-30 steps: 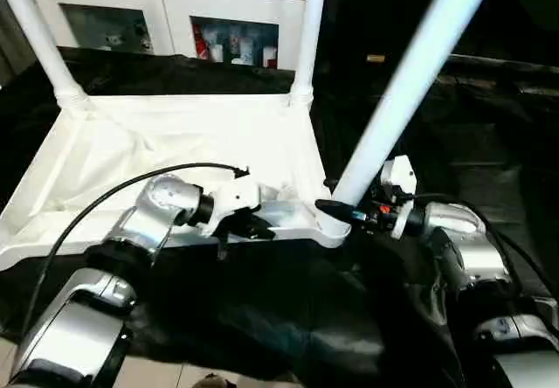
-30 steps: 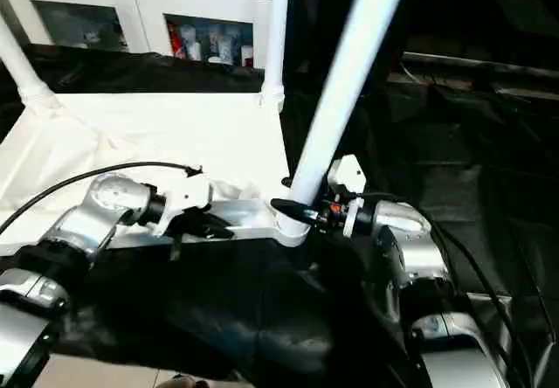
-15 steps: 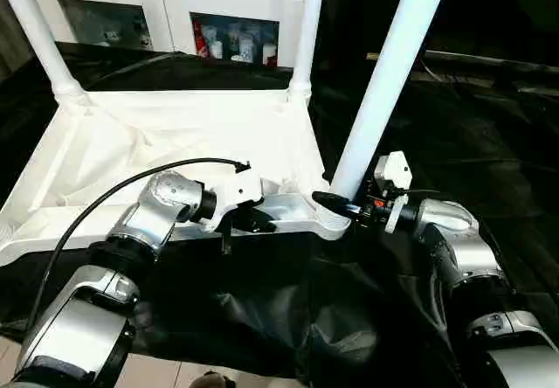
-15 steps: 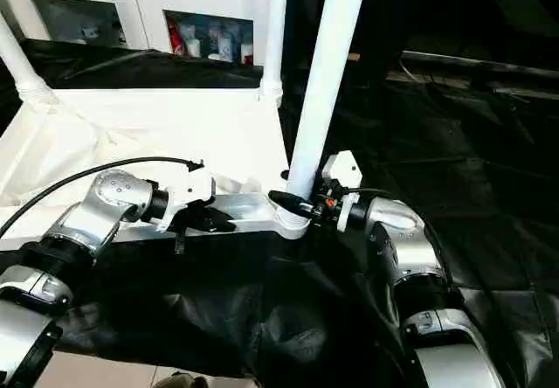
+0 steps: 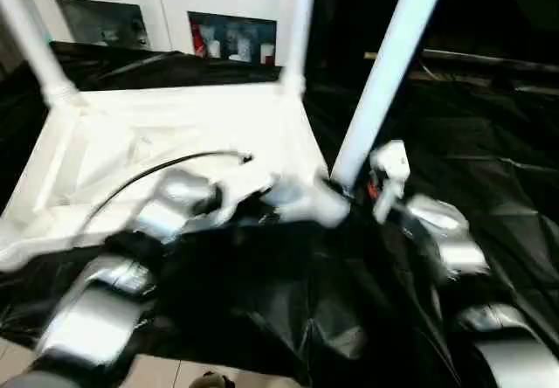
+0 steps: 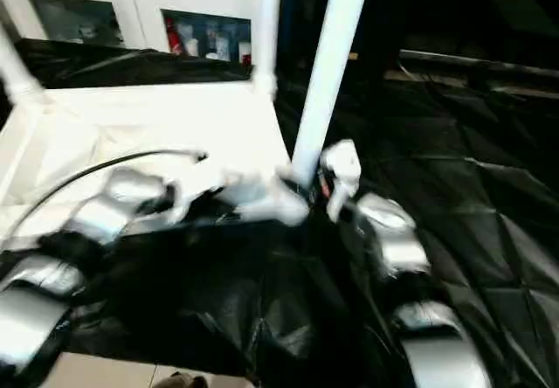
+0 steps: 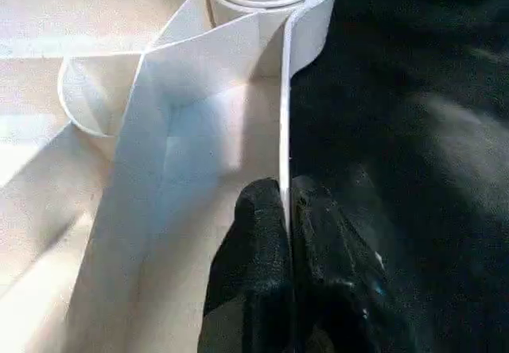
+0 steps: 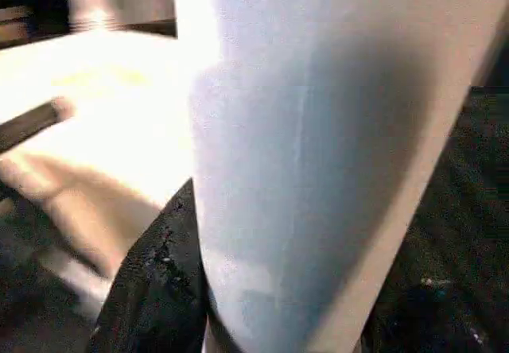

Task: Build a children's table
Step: Rotate leg to tighten

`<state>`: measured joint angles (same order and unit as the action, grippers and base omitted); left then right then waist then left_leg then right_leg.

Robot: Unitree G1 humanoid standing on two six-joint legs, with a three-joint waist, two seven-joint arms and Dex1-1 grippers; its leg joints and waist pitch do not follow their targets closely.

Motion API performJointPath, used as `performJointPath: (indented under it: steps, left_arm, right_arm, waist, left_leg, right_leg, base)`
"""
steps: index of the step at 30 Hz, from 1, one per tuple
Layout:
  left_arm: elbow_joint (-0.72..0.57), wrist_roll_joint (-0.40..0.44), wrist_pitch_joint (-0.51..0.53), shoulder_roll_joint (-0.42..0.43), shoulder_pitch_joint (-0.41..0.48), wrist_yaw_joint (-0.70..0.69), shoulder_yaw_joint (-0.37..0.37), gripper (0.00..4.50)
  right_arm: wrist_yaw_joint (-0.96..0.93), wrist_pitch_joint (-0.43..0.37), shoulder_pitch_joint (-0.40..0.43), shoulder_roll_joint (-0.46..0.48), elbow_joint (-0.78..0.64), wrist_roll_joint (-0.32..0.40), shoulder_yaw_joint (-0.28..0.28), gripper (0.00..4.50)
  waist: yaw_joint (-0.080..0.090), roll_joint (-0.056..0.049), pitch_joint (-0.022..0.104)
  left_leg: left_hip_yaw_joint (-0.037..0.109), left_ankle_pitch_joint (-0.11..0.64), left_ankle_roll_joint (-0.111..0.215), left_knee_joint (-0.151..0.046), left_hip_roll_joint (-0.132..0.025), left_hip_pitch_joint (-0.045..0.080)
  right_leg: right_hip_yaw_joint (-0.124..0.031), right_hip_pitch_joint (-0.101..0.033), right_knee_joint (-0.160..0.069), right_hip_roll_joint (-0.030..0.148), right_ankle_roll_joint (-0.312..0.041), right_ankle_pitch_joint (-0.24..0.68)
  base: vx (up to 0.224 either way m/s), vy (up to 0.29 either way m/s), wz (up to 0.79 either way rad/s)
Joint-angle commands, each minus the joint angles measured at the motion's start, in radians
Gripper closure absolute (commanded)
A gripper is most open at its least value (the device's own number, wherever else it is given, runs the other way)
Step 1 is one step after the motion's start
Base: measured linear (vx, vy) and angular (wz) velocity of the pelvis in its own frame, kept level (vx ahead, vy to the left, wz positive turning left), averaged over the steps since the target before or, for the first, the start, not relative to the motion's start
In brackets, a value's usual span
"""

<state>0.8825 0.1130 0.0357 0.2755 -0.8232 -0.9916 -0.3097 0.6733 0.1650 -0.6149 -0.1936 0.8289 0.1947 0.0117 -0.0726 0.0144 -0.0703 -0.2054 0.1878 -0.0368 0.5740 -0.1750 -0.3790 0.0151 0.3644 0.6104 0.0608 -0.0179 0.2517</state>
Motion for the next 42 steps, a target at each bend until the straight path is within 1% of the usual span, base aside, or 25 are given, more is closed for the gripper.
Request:
performJointPath:
  steps: [1, 2, 3, 4, 5, 6, 9, 10, 13, 14, 15, 16, 20, 27, 29, 30, 32, 33, 34, 35, 36, 38, 40, 41, 42]
  left_arm:
    - [0.031, 0.011, 0.039, -0.007, -0.063, 0.175, 0.064, 4.50]
    - [0.041, 0.012, 0.049, -0.017, -0.072, 0.197, 0.066, 4.50]
    - [0.053, 0.016, 0.062, -0.030, -0.083, 0.222, 0.066, 4.50]
    - [0.091, 0.027, 0.091, -0.074, -0.113, 0.293, 0.064, 4.50]
    - [0.098, 0.028, 0.096, -0.084, -0.119, 0.304, 0.063, 4.50]
    - [0.117, 0.031, 0.104, -0.109, -0.132, 0.333, 0.063, 4.50]
    - [0.151, 0.041, 0.116, -0.155, -0.155, 0.393, 0.054, 4.50]
    - [0.155, 0.042, 0.117, -0.159, -0.157, 0.399, 0.053, 4.50]
    - [0.173, 0.050, 0.126, -0.191, -0.169, 0.440, 0.043, 4.50]
    - [0.187, 0.052, 0.130, -0.211, -0.175, 0.461, 0.042, 4.50]
    - [0.195, 0.052, 0.130, -0.217, -0.178, 0.464, 0.044, 4.50]
    - [0.206, 0.053, 0.127, -0.224, -0.183, 0.471, 0.048, 4.50]
    - [0.234, 0.056, 0.117, -0.229, -0.193, 0.486, 0.054, 4.50]
    - [0.239, 0.051, 0.103, -0.223, -0.197, 0.460, 0.058, 4.50]
    - [0.227, 0.045, 0.068, -0.216, -0.190, 0.409, 0.054, 4.50]
    - [0.208, 0.041, 0.025, -0.202, -0.176, 0.343, 0.047, 4.50]
    - [0.186, 0.034, -0.010, -0.185, -0.161, 0.275, 0.042, 4.50]
    - [0.175, 0.029, -0.020, -0.177, -0.152, 0.247, 0.040, 4.50]
    - [0.161, 0.024, -0.029, -0.168, -0.143, 0.214, 0.037, 4.50]
    - [0.118, 0.009, -0.034, -0.139, -0.118, 0.136, 0.032, 4.50]
    - [0.101, 0.003, -0.035, -0.126, -0.108, 0.104, 0.029, 4.50]
    - [0.045, -0.016, -0.070, -0.081, -0.073, 0.000, 0.017, 4.50]
    - [-0.029, -0.048, -0.118, -0.020, -0.023, -0.130, 0.005, 4.50]
    - [-0.029, -0.048, -0.118, -0.020, -0.023, -0.130, 0.005, 4.50]
    - [-0.046, -0.053, -0.136, 0.000, -0.009, -0.159, 0.001, 4.50]
  right_arm:
    - [-0.126, -0.084, 0.053, 0.016, 0.148, -0.050, 0.006, 2.61]
    - [-0.151, -0.090, 0.045, 0.025, 0.156, -0.047, 0.011, 2.61]
    - [-0.186, -0.097, 0.032, 0.039, 0.168, -0.043, 0.016, 2.61]
    - [-0.284, -0.110, -0.010, 0.082, 0.209, -0.031, 0.035, 2.61]
    - [-0.302, -0.116, -0.020, 0.092, 0.217, -0.026, 0.041, 2.61]
    - [-0.344, -0.123, -0.044, 0.114, 0.240, -0.017, 0.056, 2.61]
    - [-0.422, -0.121, -0.086, 0.148, 0.281, -0.026, 0.066, 2.61]
    - [-0.430, -0.120, -0.090, 0.151, 0.285, -0.028, 0.066, 2.61]
    - [-0.475, -0.121, -0.114, 0.174, 0.306, -0.041, 0.062, 2.61]
    - [-0.505, -0.121, -0.127, 0.188, 0.321, -0.049, 0.061, 2.61]
    - [-0.516, -0.119, -0.132, 0.193, 0.329, -0.054, 0.061, 2.61]
    - [-0.527, -0.120, -0.138, 0.203, 0.337, -0.056, 0.065, 2.61]
    - [-0.537, -0.119, -0.150, 0.217, 0.355, -0.063, 0.072, 2.61]
    - [-0.517, -0.122, -0.165, 0.219, 0.367, -0.077, 0.069, 2.61]
    - [-0.468, -0.133, -0.178, 0.207, 0.367, -0.087, 0.057, 2.61]
    - [-0.388, -0.154, -0.188, 0.187, 0.362, -0.095, 0.044, 2.61]
    - [-0.298, -0.172, -0.192, 0.165, 0.354, -0.105, 0.030, 2.61]
    - [-0.255, -0.177, -0.191, 0.155, 0.350, -0.109, 0.022, 2.61]
    - [-0.208, -0.183, -0.189, 0.143, 0.345, -0.114, 0.011, 2.61]
    - [-0.074, -0.195, -0.178, 0.110, 0.321, -0.113, -0.014, 2.61]
    - [-0.019, -0.200, -0.173, 0.096, 0.312, -0.112, -0.024, 2.61]
    - [0.138, -0.209, -0.153, 0.048, 0.276, -0.109, -0.057, 2.61]
    - [0.315, -0.191, -0.122, -0.013, 0.232, -0.115, -0.095, 2.61]
    - [0.315, -0.191, -0.122, -0.013, 0.232, -0.115, -0.095, 2.61]
    - [0.360, -0.181, -0.113, -0.030, 0.221, -0.115, -0.102, 2.61]
  waist:
    - [0.008, -0.011, 0.042]
    - [0.008, -0.013, 0.048]
    - [0.008, -0.014, 0.051]
    - [0.009, -0.012, 0.055]
    - [0.009, -0.014, 0.056]
    - [0.009, -0.010, 0.059]
    - [0.006, -0.007, 0.061]
    - [0.007, -0.008, 0.060]
    - [0.005, -0.007, 0.058]
    - [0.006, -0.002, 0.061]
    - [0.006, -0.006, 0.060]
    - [0.006, -0.004, 0.061]
    - [0.005, -0.004, 0.063]
    - [0.003, -0.001, 0.066]
    - [0.004, 0.000, 0.066]
    - [0.005, 0.001, 0.066]
    - [0.008, -0.001, 0.068]
    - [0.008, -0.001, 0.068]
    - [0.011, 0.002, 0.070]
    - [0.012, 0.001, 0.068]
    - [0.010, 0.005, 0.070]
    - [0.007, 0.002, 0.068]
    - [0.006, 0.002, 0.065]
    - [0.004, 0.001, 0.066]
    - [0.006, 0.001, 0.061]
  left_leg:
    - [0.038, 0.253, -0.034, -0.092, -0.076, 0.033]
    - [0.036, 0.208, -0.026, -0.088, -0.074, 0.032]
    - [0.035, 0.185, -0.018, -0.084, -0.073, 0.032]
    - [0.032, 0.112, 0.010, -0.074, -0.068, 0.027]
    - [0.031, 0.097, 0.019, -0.072, -0.068, 0.028]
    - [0.032, 0.074, 0.034, -0.070, -0.067, 0.027]
    - [0.031, 0.071, 0.058, -0.065, -0.067, 0.024]
    - [0.031, 0.081, 0.061, -0.066, -0.068, 0.025]
    - [0.032, 0.111, 0.056, -0.069, -0.071, 0.027]
    - [0.032, 0.123, 0.054, -0.070, -0.071, 0.027]
    - [0.032, 0.129, 0.047, -0.071, -0.072, 0.030]
    - [0.031, 0.139, 0.042, -0.071, -0.071, 0.030]
    - [0.032, 0.134, 0.037, -0.070, -0.070, 0.029]
    - [0.032, 0.112, 0.060, -0.067, -0.069, 0.027]
    - [0.032, 0.107, 0.063, -0.066, -0.069, 0.026]
    - [0.033, 0.107, 0.070, -0.065, -0.067, 0.024]
    - [0.033, 0.085, 0.089, -0.062, -0.068, 0.019]
    - [0.033, 0.085, 0.089, -0.062, -0.068, 0.019]
    - [0.033, 0.068, 0.108, -0.057, -0.066, 0.018]
    - [0.033, 0.062, 0.114, -0.056, -0.067, 0.017]
    - [0.032, 0.050, 0.135, -0.051, -0.064, 0.012]
    - [0.028, 0.037, 0.149, -0.050, -0.068, 0.012]
    - [0.028, 0.067, 0.149, -0.052, -0.075, 0.014]
    - [0.028, 0.076, 0.144, -0.051, -0.076, 0.016]
    - [0.025, 0.097, 0.135, -0.055, -0.078, 0.017]
  right_leg:
    - [-0.043, -0.004, -0.081, 0.095, -0.220, 0.107]
    - [-0.042, -0.007, -0.072, 0.093, -0.228, 0.026]
    - [-0.041, -0.009, -0.069, 0.092, -0.233, -0.018]
    - [-0.039, -0.016, -0.057, 0.090, -0.247, -0.145]
    - [-0.038, -0.014, -0.054, 0.090, -0.252, -0.178]
    - [-0.036, -0.020, -0.051, 0.090, -0.259, -0.220]
    - [-0.035, -0.025, -0.050, 0.095, -0.265, -0.241]
    - [-0.035, -0.024, -0.053, 0.094, -0.265, -0.224]
    - [-0.035, -0.024, -0.059, 0.096, -0.265, -0.165]
    - [-0.036, -0.026, -0.061, 0.097, -0.262, -0.139]
    - [-0.035, -0.023, -0.062, 0.095, -0.262, -0.119]
    - [-0.036, -0.023, -0.063, 0.095, -0.260, -0.104]
    - [-0.037, -0.023, -0.062, 0.095, -0.252, -0.113]
    - [-0.035, -0.026, -0.057, 0.096, -0.257, -0.155]
    - [-0.035, -0.027, -0.056, 0.095, -0.258, -0.159]
    - [-0.034, -0.029, -0.056, 0.096, -0.261, -0.158]
    - [-0.034, -0.032, -0.050, 0.095, -0.267, -0.204]
    - [-0.034, -0.032, -0.050, 0.095, -0.267, -0.204]
    - [-0.032, -0.036, -0.045, 0.095, -0.278, -0.255]
    - [-0.032, -0.035, -0.044, 0.096, -0.281, -0.271]
    - [-0.029, -0.043, -0.040, 0.093, -0.287, -0.303]
    - [-0.026, -0.038, -0.036, 0.089, -0.294, -0.325]
    - [-0.024, -0.033, -0.038, 0.092, -0.301, -0.281]
    - [-0.024, -0.033, -0.038, 0.092, -0.304, -0.262]
    - [-0.025, -0.028, -0.043, 0.090, -0.308, -0.218]
  base:
    - [0.000, 0.000, 0.00]
    - [0.000, 0.000, 0.00]
    - [0.000, 0.000, 0.00]
    - [0.000, 0.000, 0.00]
    - [0.000, 0.000, 0.00]
    - [0.000, 0.000, 0.00]
    - [0.000, 0.000, 0.00]
    - [0.000, 0.000, 0.00]
    - [0.000, 0.000, 0.00]
    - [0.000, 0.000, 0.00]
    - [0.000, 0.000, 0.00]
    - [0.000, 0.000, 0.00]
    - [0.000, 0.000, 0.00]
    - [0.000, 0.000, 0.00]
    - [0.000, 0.000, 0.00]
    - [0.000, 0.000, 0.00]
    - [0.000, 0.000, 0.00]
    - [0.000, 0.000, 0.00]
    - [0.000, 0.000, 0.00]
    - [0.000, 0.000, 0.00]
    - [0.000, 0.000, 0.00]
    - [0.000, 0.000, 0.00]
    - [0.000, 0.000, 0.00]
    - [0.000, 0.000, 0.00]
    - [0.000, 0.000, 0.00]
